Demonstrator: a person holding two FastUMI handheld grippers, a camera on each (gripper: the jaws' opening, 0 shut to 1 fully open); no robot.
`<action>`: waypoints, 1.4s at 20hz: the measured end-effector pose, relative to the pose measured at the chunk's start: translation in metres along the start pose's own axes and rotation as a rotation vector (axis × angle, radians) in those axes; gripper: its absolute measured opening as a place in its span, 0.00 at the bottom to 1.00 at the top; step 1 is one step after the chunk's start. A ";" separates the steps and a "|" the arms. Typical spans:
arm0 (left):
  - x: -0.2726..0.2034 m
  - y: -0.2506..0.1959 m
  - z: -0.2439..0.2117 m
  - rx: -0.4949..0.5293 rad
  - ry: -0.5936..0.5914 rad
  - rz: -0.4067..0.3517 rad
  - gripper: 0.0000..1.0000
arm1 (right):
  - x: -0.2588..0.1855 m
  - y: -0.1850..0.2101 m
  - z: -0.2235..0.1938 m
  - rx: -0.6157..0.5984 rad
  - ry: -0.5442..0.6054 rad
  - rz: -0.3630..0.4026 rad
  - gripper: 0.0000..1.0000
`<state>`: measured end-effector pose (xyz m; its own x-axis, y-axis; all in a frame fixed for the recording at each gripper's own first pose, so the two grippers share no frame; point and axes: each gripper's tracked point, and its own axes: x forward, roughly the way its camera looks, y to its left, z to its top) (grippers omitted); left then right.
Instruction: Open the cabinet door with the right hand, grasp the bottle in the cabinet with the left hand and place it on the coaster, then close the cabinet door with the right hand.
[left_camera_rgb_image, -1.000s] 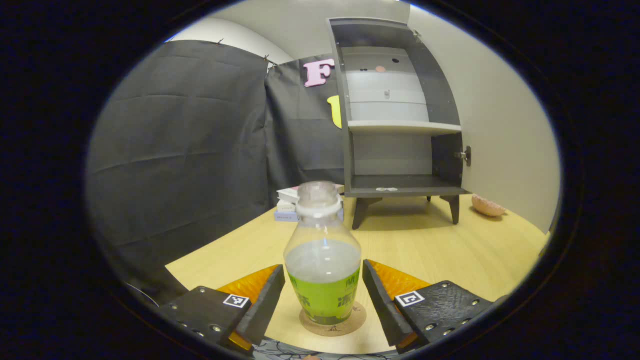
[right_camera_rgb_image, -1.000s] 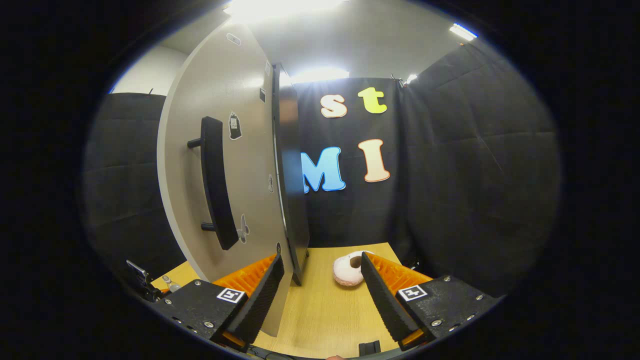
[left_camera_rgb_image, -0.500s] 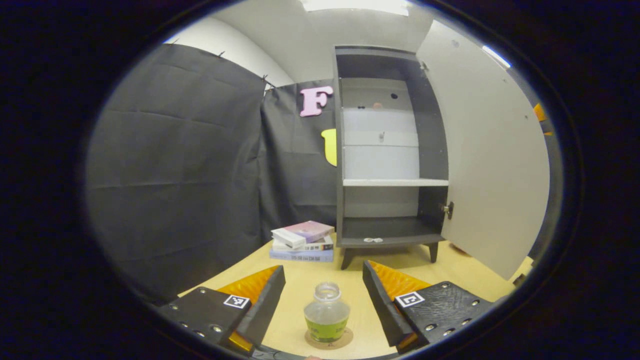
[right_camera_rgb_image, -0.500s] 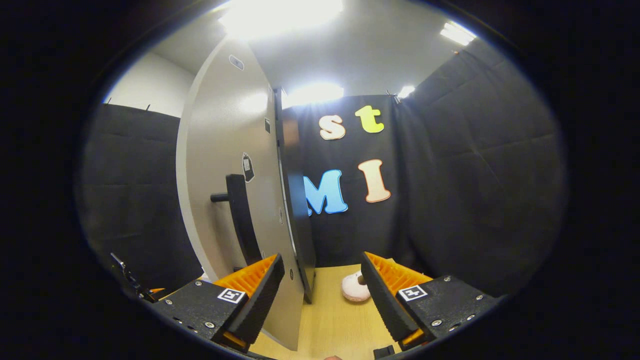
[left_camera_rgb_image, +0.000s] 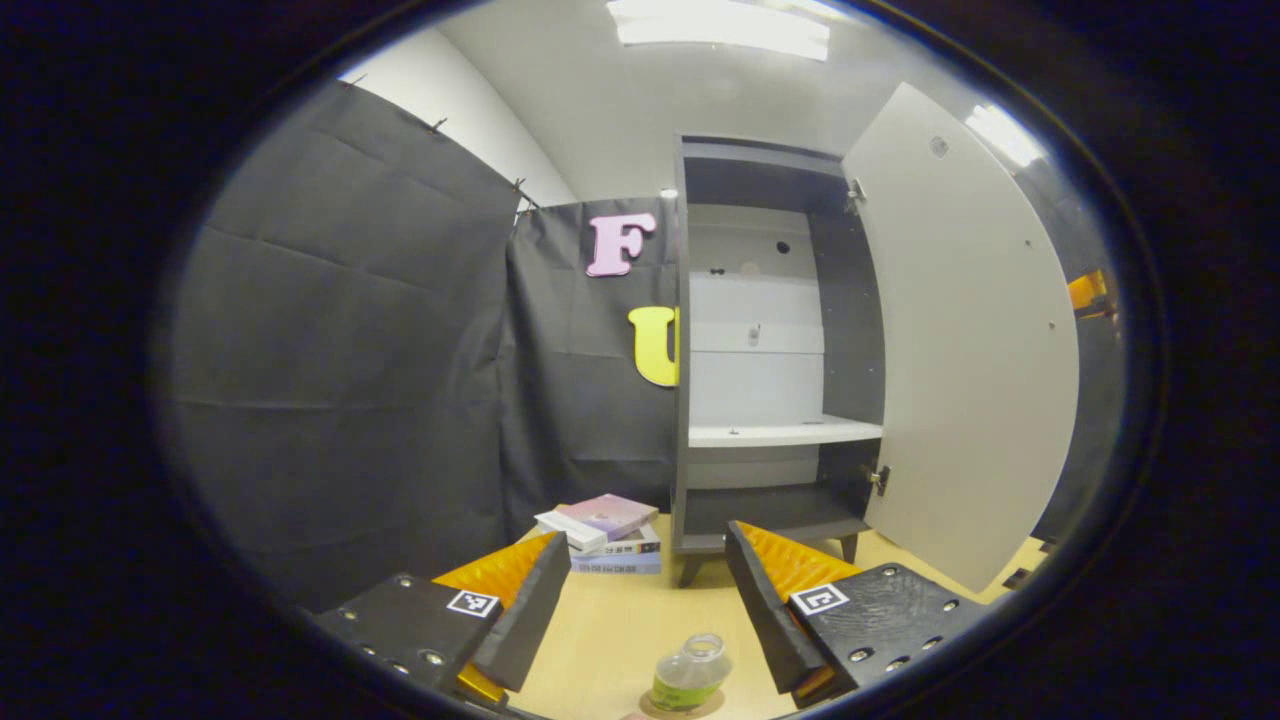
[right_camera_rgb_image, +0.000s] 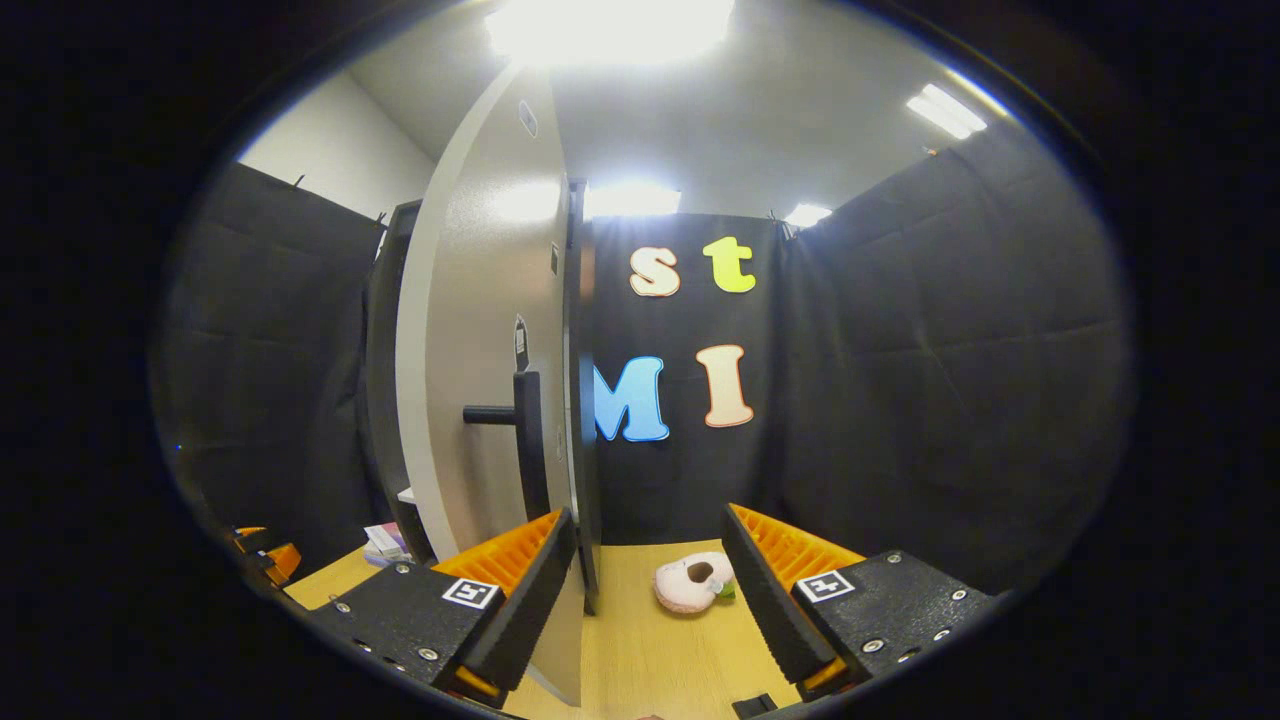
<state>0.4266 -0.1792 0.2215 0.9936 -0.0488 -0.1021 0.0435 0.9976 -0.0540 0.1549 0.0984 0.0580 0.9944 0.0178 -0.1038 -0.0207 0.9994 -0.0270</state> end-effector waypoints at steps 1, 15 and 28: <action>0.001 0.006 0.002 -0.003 -0.006 -0.003 0.91 | -0.002 0.008 -0.001 0.009 -0.001 0.002 0.92; -0.011 0.089 -0.005 0.043 0.006 0.007 0.93 | 0.001 0.110 0.000 0.027 -0.011 0.090 0.92; -0.035 0.133 -0.012 0.070 0.049 0.040 0.89 | 0.037 0.198 -0.013 0.031 -0.005 0.213 0.93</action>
<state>0.3961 -0.0456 0.2061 0.9885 -0.0096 -0.1512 0.0129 0.9997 0.0209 0.1864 0.2966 0.0356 0.9684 0.2288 -0.0990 -0.2273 0.9735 0.0259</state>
